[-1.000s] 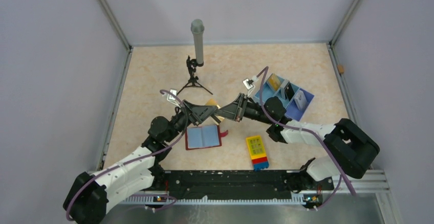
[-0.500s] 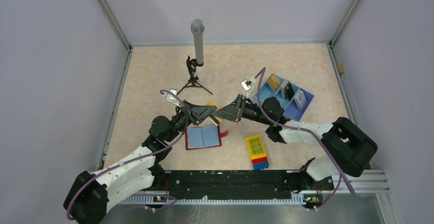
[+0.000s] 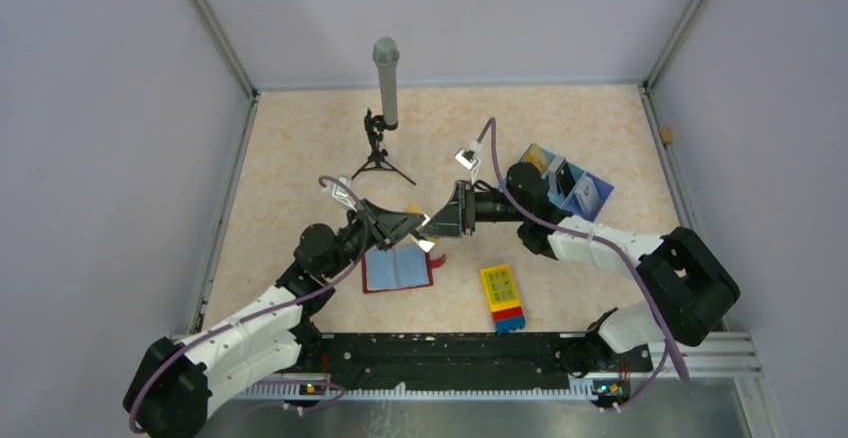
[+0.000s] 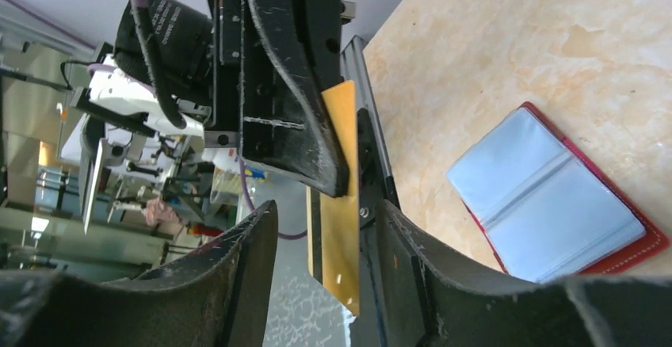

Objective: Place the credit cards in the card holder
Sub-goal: Pick up the credit card from the storage box.

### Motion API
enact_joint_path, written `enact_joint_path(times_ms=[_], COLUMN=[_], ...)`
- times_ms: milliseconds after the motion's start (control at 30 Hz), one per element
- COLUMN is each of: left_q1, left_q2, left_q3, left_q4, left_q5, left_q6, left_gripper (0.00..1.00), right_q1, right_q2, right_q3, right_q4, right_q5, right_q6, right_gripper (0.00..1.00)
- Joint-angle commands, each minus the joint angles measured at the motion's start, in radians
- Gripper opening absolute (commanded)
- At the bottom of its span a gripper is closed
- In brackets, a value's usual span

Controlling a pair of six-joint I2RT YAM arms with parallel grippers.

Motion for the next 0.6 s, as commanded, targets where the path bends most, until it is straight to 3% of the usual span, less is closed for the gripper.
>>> enact_joint_path(times_ms=[0, 167, 333, 433, 567], left_q1=[0.004, 0.003, 0.003, 0.004, 0.003], left_q2=[0.007, 0.018, 0.037, 0.042, 0.038], left_q3=[0.037, 0.042, 0.051, 0.053, 0.056], left_q4=[0.013, 0.032, 0.037, 0.035, 0.018], left_q5=[0.037, 0.047, 0.07, 0.083, 0.098], left_q6=[-0.02, -0.025, -0.024, -0.022, -0.019], left_gripper=[0.0, 0.0, 0.0, 0.0, 0.0], right_q1=[-0.006, -0.006, -0.005, -0.006, -0.009], right_q2=[-0.022, -0.028, -0.021, -0.011, -0.007], right_q3=[0.078, 0.101, 0.104, 0.1, 0.092], right_q4=[-0.13, -0.227, -0.265, -0.255, -0.233], right_q5=[-0.137, -0.139, -0.115, -0.108, -0.103], right_q6=[-0.121, -0.176, -0.179, -0.168, -0.157], right_gripper=[0.46, 0.33, 0.14, 0.12, 0.22])
